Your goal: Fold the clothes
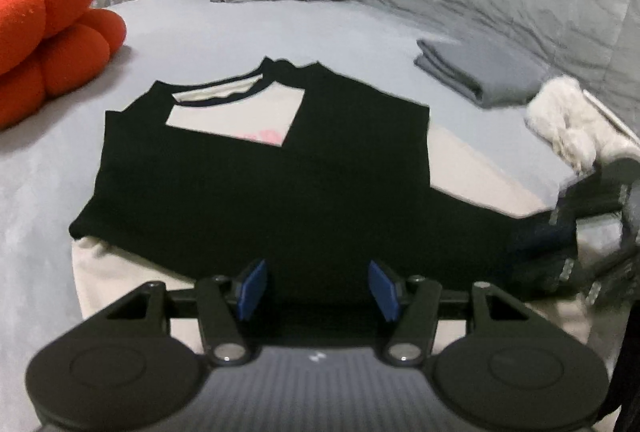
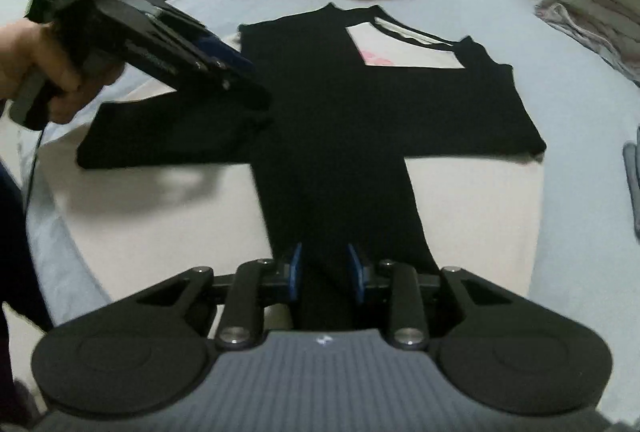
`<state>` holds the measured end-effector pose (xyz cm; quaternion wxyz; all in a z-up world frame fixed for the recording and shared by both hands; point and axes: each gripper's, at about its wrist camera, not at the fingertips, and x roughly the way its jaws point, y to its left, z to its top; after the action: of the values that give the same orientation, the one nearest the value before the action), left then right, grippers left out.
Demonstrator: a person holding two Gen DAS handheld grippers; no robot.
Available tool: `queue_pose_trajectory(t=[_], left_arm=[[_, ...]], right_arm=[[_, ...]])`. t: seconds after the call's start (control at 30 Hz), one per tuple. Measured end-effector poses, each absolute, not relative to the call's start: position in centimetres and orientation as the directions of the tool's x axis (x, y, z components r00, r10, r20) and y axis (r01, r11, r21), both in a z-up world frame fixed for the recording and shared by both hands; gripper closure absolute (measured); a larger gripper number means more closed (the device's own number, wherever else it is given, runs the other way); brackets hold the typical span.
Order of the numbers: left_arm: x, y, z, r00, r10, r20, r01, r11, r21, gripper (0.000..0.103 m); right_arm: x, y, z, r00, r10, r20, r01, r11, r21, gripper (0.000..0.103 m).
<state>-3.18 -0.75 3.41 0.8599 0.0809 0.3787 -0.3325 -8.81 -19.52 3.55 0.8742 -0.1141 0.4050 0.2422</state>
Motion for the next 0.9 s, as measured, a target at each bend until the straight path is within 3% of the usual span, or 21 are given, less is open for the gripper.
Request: queue_pose_trajectory(t=[0.17, 0.37, 0.4, 0.43, 0.47, 0.7, 0.9], left_arm=[[-3.4, -1.0, 3.2, 0.487, -0.506, -0.712, 0.643, 0.759, -0.101, 0.04], [-3.5, -0.7, 3.1, 0.481, -0.516, -0.709, 0.652, 0.751, -0.104, 0.04], [-3.5, -0.6, 3.1, 0.481, -0.518, -0.708, 0.654, 0.749, -0.104, 0.04], [-3.5, -0.6, 3.1, 0.48, -0.52, -0.707, 0.656, 0.748, -0.105, 0.04], [-3.5, -0.5, 3.1, 0.478, -0.522, -0.706, 0.655, 0.747, -0.109, 0.04], [-3.7, -0.1, 3.4, 0.471, -0.533, -0.703, 0.658, 0.743, -0.122, 0.036], [-4.0, 0.1, 3.0, 0.472, -0.522, -0.71, 0.663, 0.741, -0.104, 0.033]], right_arm=[[-4.4, -22.1, 6.1, 0.643, 0.35, -0.681, -0.432, 0.9, 0.056, 0.066], [-0.1, -19.6, 3.7, 0.57, 0.399, -0.719, -0.528, 0.848, 0.053, 0.067], [0.0, -19.4, 3.4, 0.569, 0.393, -0.723, -0.528, 0.848, 0.046, 0.077], [0.1, -19.3, 3.1, 0.571, 0.39, -0.723, -0.528, 0.848, 0.041, 0.096], [0.1, -19.3, 3.1, 0.574, 0.39, -0.72, -0.526, 0.849, 0.041, 0.102], [-1.2, -19.3, 4.9, 0.665, 0.326, -0.672, -0.494, 0.867, -0.068, 0.102], [-0.3, -17.9, 2.3, 0.672, 0.234, -0.703, -0.479, 0.861, -0.171, 0.101]])
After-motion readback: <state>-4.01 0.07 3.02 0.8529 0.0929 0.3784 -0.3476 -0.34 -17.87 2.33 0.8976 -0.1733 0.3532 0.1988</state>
